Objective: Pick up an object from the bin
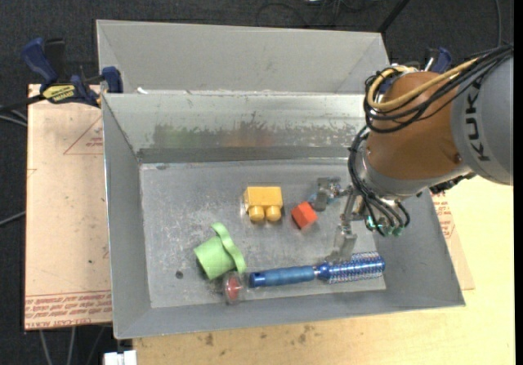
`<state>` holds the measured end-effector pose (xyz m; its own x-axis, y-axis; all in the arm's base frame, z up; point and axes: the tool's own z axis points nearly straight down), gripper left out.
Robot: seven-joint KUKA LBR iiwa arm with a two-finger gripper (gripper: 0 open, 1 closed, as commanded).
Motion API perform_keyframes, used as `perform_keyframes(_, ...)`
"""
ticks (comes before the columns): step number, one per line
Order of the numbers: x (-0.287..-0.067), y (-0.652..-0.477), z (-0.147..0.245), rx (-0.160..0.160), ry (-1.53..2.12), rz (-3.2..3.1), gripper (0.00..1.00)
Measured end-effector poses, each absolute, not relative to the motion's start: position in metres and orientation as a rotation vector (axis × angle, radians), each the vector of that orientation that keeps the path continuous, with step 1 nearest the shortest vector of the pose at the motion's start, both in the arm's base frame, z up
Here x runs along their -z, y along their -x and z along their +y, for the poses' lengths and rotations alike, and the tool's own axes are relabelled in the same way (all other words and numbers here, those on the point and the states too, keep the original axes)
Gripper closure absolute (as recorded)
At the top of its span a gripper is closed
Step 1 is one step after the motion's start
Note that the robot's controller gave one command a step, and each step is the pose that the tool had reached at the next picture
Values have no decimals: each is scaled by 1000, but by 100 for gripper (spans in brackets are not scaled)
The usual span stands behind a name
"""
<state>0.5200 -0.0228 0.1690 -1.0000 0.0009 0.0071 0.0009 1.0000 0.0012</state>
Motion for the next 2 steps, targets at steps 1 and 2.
perform_keyframes(1, -77, -505, -3, 6, -775, -3039, 0)
perform_keyframes(2, -79, -506, -3, 3, -775, -3044, 100)
